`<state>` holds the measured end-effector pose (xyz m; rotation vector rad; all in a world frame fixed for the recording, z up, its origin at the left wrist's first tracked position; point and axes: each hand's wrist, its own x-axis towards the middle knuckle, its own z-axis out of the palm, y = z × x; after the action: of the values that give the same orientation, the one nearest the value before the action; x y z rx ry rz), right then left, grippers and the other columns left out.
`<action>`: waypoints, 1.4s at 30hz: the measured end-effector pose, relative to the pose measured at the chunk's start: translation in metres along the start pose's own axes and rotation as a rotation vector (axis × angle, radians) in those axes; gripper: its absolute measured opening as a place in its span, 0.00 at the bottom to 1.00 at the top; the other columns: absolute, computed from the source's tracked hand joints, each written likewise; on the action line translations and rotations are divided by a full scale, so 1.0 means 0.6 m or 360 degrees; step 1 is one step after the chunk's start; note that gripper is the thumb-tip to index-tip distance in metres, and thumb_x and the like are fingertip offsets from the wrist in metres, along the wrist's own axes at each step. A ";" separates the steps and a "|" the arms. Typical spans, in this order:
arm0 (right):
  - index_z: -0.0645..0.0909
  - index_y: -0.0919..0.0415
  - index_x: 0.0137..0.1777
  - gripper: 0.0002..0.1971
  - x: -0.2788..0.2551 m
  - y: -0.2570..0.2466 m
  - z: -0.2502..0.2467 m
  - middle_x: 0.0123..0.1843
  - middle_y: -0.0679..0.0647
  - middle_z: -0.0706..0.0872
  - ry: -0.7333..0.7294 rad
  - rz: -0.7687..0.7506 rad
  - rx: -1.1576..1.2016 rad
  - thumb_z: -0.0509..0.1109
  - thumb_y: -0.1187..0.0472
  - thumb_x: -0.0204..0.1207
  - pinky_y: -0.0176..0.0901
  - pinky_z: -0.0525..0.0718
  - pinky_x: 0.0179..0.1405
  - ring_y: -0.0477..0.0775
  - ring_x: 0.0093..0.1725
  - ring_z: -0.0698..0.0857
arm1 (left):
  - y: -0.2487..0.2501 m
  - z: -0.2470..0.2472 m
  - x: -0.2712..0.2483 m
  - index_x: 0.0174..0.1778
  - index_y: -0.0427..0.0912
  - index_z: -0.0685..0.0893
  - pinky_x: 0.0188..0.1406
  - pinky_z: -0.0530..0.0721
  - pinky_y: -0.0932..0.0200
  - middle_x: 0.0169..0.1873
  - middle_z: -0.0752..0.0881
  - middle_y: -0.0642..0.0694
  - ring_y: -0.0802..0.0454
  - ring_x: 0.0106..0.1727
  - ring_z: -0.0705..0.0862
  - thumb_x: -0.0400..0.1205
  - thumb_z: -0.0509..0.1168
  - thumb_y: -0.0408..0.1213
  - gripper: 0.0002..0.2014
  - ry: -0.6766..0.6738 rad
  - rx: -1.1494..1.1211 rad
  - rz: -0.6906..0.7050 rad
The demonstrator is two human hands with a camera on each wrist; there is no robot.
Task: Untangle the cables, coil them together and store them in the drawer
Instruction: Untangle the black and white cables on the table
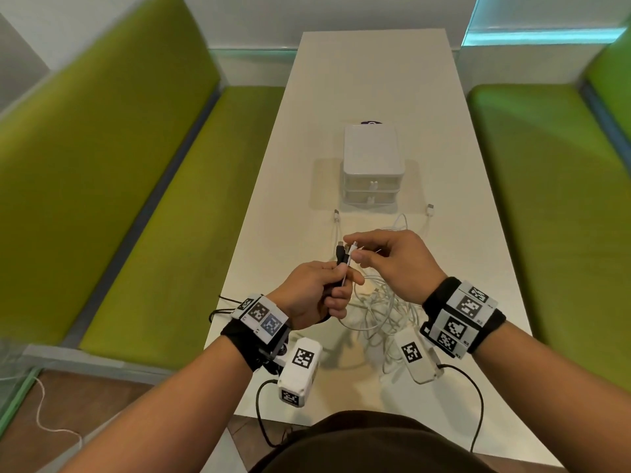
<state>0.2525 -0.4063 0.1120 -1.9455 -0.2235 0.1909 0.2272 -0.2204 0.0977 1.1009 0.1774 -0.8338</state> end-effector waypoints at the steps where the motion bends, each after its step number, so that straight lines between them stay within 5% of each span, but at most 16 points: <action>1: 0.91 0.51 0.61 0.14 0.000 -0.001 -0.001 0.45 0.50 0.93 -0.0005 -0.0001 0.0012 0.78 0.63 0.78 0.39 0.88 0.50 0.49 0.42 0.90 | -0.001 0.000 0.000 0.51 0.32 0.82 0.28 0.63 0.59 0.27 0.67 0.45 0.53 0.24 0.62 0.92 0.51 0.39 0.17 -0.0009 -0.0033 -0.0002; 5: 0.90 0.49 0.62 0.14 0.002 -0.004 -0.004 0.51 0.48 0.94 -0.0053 -0.0003 -0.0058 0.76 0.64 0.79 0.41 0.87 0.59 0.42 0.50 0.91 | 0.000 0.002 0.001 0.49 0.33 0.82 0.27 0.61 0.58 0.25 0.65 0.46 0.54 0.23 0.60 0.91 0.51 0.39 0.17 -0.0014 -0.0024 0.0010; 9: 0.82 0.48 0.75 0.25 -0.001 -0.013 0.001 0.66 0.44 0.89 -0.0271 -0.0053 -0.0077 0.66 0.72 0.84 0.35 0.79 0.72 0.36 0.68 0.84 | 0.004 0.007 0.003 0.45 0.35 0.83 0.24 0.51 0.58 0.24 0.54 0.48 0.53 0.24 0.50 0.90 0.50 0.41 0.20 0.0057 0.0149 0.0035; 15: 0.83 0.53 0.73 0.24 -0.008 -0.017 0.005 0.61 0.53 0.90 -0.0341 -0.0205 -0.0323 0.62 0.76 0.84 0.32 0.83 0.58 0.60 0.55 0.89 | 0.004 0.010 0.002 0.44 0.35 0.82 0.28 0.51 0.56 0.25 0.56 0.47 0.53 0.24 0.52 0.89 0.49 0.42 0.20 0.0041 0.0193 -0.0044; 19: 0.86 0.53 0.69 0.22 -0.004 -0.018 -0.002 0.58 0.49 0.91 -0.0386 -0.0270 -0.0532 0.66 0.74 0.82 0.27 0.79 0.57 0.45 0.55 0.87 | -0.004 0.007 0.007 0.45 0.35 0.81 0.29 0.59 0.58 0.26 0.64 0.47 0.54 0.25 0.58 0.89 0.50 0.39 0.17 0.0022 0.0097 -0.0063; 21: 0.86 0.52 0.70 0.21 -0.002 -0.021 -0.006 0.61 0.49 0.91 -0.0391 -0.0269 -0.0577 0.67 0.72 0.82 0.34 0.81 0.63 0.46 0.58 0.87 | -0.009 0.006 0.007 0.45 0.36 0.80 0.29 0.59 0.59 0.27 0.64 0.48 0.55 0.26 0.58 0.90 0.50 0.38 0.16 0.0034 0.0085 -0.0015; 23: 0.83 0.48 0.73 0.23 -0.001 -0.022 -0.004 0.64 0.48 0.90 -0.0305 -0.0221 -0.0445 0.70 0.68 0.82 0.40 0.84 0.65 0.48 0.59 0.89 | -0.011 0.007 0.009 0.43 0.38 0.79 0.27 0.61 0.63 0.27 0.65 0.48 0.57 0.25 0.60 0.91 0.52 0.37 0.15 0.0106 0.0045 0.0177; 26: 0.75 0.51 0.76 0.24 0.002 -0.023 0.004 0.65 0.60 0.88 -0.0094 0.0260 0.0496 0.74 0.63 0.82 0.56 0.91 0.58 0.61 0.51 0.93 | -0.001 0.015 0.014 0.43 0.39 0.75 0.28 0.63 0.64 0.25 0.70 0.52 0.59 0.23 0.63 0.92 0.50 0.34 0.14 0.0260 0.0005 0.0518; 29: 0.74 0.62 0.73 0.21 -0.006 -0.015 0.011 0.58 0.71 0.89 -0.0338 0.0675 0.1069 0.71 0.68 0.81 0.69 0.88 0.58 0.71 0.44 0.90 | 0.022 0.015 0.015 0.44 0.38 0.75 0.31 0.70 0.62 0.30 0.67 0.47 0.55 0.25 0.69 0.93 0.49 0.34 0.14 0.0333 -0.0167 0.0728; 31: 0.79 0.64 0.67 0.16 -0.015 -0.008 0.018 0.44 0.66 0.91 -0.0569 0.0592 0.0831 0.73 0.68 0.80 0.57 0.90 0.46 0.64 0.35 0.87 | 0.035 0.009 0.013 0.46 0.37 0.76 0.35 0.78 0.59 0.29 0.69 0.45 0.50 0.28 0.75 0.93 0.49 0.35 0.13 0.0360 -0.0201 0.0754; 34: 0.88 0.56 0.55 0.07 -0.018 -0.002 0.022 0.26 0.49 0.81 -0.0472 0.0272 0.0047 0.77 0.58 0.79 0.42 0.77 0.33 0.47 0.26 0.77 | 0.038 -0.002 0.008 0.46 0.38 0.77 0.29 0.76 0.57 0.26 0.69 0.47 0.50 0.25 0.71 0.92 0.52 0.37 0.13 0.0386 -0.0080 0.0667; 36: 0.91 0.52 0.47 0.04 -0.013 -0.002 0.017 0.28 0.48 0.80 -0.0480 0.0092 -0.0369 0.78 0.53 0.78 0.39 0.73 0.34 0.45 0.27 0.74 | 0.038 -0.008 0.005 0.43 0.40 0.78 0.23 0.66 0.61 0.23 0.67 0.49 0.54 0.23 0.63 0.92 0.54 0.38 0.14 0.0448 0.0153 0.0610; 38: 0.91 0.54 0.47 0.05 -0.009 0.001 0.008 0.36 0.47 0.87 -0.0517 -0.0016 -0.0561 0.74 0.57 0.81 0.36 0.75 0.40 0.43 0.36 0.81 | 0.040 -0.013 0.001 0.44 0.41 0.81 0.26 0.68 0.61 0.22 0.74 0.47 0.54 0.25 0.67 0.90 0.58 0.39 0.11 0.0597 0.0781 0.0614; 40: 0.91 0.57 0.52 0.08 -0.004 0.010 0.001 0.46 0.46 0.89 -0.0484 -0.0066 -0.0594 0.69 0.65 0.84 0.32 0.77 0.47 0.45 0.47 0.84 | 0.039 -0.021 -0.003 0.51 0.44 0.80 0.34 0.72 0.59 0.32 0.82 0.50 0.57 0.32 0.74 0.86 0.64 0.43 0.06 0.0653 0.1556 0.0624; 42: 0.90 0.58 0.53 0.11 -0.001 0.015 -0.001 0.47 0.48 0.86 -0.0383 -0.0115 -0.0615 0.68 0.69 0.83 0.33 0.77 0.49 0.48 0.49 0.84 | 0.031 -0.020 -0.006 0.56 0.46 0.77 0.39 0.75 0.55 0.42 0.83 0.54 0.56 0.38 0.79 0.81 0.69 0.47 0.13 0.0596 0.2091 0.0532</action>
<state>0.2524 -0.4102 0.1041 -2.2918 -0.5204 0.3557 0.2403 -0.2046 0.1074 2.4369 -0.3030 -0.3599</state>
